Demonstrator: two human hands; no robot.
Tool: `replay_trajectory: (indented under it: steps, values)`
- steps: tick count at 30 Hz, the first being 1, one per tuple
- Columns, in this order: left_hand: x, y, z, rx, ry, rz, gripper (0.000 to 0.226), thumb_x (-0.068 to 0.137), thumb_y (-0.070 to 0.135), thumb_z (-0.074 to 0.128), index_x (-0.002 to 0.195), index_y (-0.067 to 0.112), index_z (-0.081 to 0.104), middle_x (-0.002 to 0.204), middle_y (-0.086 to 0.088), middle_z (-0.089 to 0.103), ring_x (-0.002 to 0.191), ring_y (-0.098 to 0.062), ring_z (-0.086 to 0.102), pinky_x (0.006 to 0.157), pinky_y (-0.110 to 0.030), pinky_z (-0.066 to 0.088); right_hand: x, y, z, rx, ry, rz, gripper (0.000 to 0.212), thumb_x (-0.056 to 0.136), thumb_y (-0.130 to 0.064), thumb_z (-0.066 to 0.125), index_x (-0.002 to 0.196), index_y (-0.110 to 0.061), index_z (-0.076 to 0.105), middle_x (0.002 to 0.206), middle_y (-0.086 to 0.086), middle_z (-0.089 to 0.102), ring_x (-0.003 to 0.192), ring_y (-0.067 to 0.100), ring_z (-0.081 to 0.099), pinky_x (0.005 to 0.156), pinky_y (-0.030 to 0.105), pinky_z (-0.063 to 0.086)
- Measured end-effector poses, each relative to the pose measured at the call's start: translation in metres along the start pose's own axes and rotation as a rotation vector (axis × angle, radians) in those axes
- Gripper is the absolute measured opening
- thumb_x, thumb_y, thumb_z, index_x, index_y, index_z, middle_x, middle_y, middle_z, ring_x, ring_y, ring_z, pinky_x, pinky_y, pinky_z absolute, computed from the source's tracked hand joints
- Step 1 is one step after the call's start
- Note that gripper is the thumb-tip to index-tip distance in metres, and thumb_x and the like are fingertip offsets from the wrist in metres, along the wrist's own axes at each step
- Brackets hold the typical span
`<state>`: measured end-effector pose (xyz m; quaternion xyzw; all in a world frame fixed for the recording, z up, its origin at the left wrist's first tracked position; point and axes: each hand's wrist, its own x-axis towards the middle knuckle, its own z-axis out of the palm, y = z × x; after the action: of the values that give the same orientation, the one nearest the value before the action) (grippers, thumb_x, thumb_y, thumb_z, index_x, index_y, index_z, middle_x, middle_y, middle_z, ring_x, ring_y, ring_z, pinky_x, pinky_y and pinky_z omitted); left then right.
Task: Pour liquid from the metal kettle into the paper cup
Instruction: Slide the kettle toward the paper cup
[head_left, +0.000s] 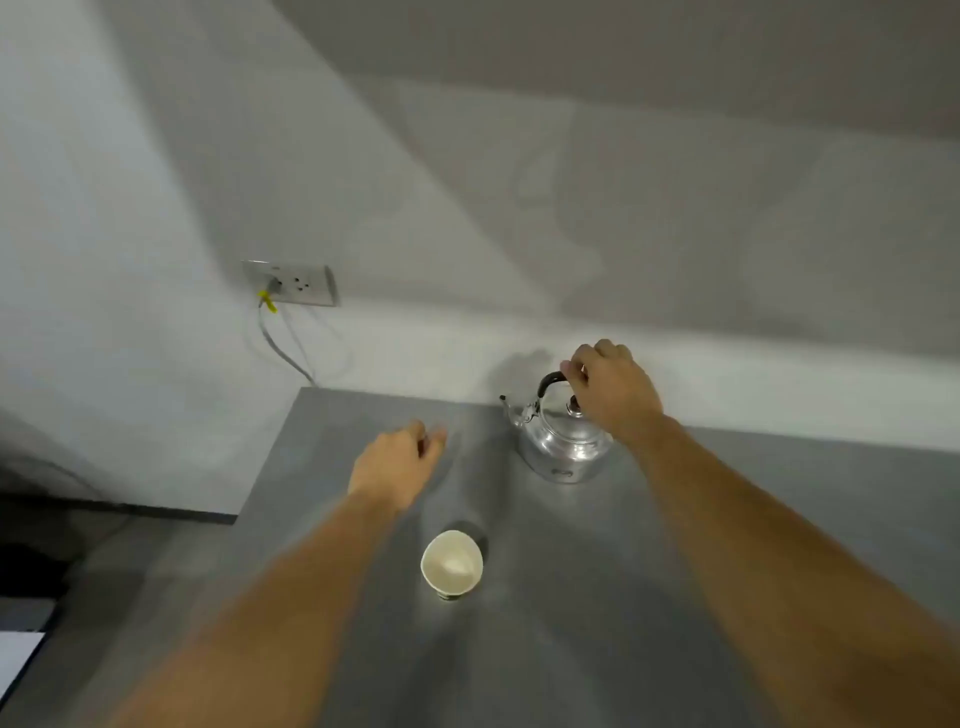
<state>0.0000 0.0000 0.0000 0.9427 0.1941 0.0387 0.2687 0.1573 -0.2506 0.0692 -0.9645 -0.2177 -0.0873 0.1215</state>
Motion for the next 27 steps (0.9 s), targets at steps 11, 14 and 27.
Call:
replay_trajectory:
  steps: [11,14,27]
  values:
    - [0.007,-0.029,0.024,-0.009,-0.061,-0.066,0.049,0.097,0.063,0.04,0.076,0.02,0.051,0.067,-0.002,0.058,0.072,-0.035,0.061,0.066,-0.036,0.046,0.028,0.03,0.034,0.11,-0.233,0.116,0.06,0.1,-0.06,0.028,0.09,-0.014,0.063,0.082,0.007,0.064,0.081,0.028,0.06,0.073,0.04,0.048]
    - [0.005,-0.037,0.028,-0.014,-0.061,-0.07,0.048,0.097,0.062,0.041,0.075,0.021,0.05,0.067,-0.003,0.059,0.07,-0.033,0.059,0.065,-0.036,0.047,0.028,0.027,0.037,0.209,-0.208,0.198,0.062,0.094,-0.068,0.034,0.069,-0.016,0.057,0.061,-0.001,0.06,0.063,0.018,0.058,0.056,0.031,0.039]
    - [-0.053,-0.088,0.051,-0.121,-0.173,-0.087,0.018,0.099,0.042,0.054,0.098,0.025,0.056,0.074,0.004,0.062,0.082,-0.032,0.064,0.071,-0.033,0.046,-0.002,0.015,0.009,0.307,-0.18,0.255,0.064,0.084,-0.07,0.053,0.057,-0.011,0.058,0.043,-0.003,0.048,0.047,0.016,0.049,0.046,0.029,0.035]
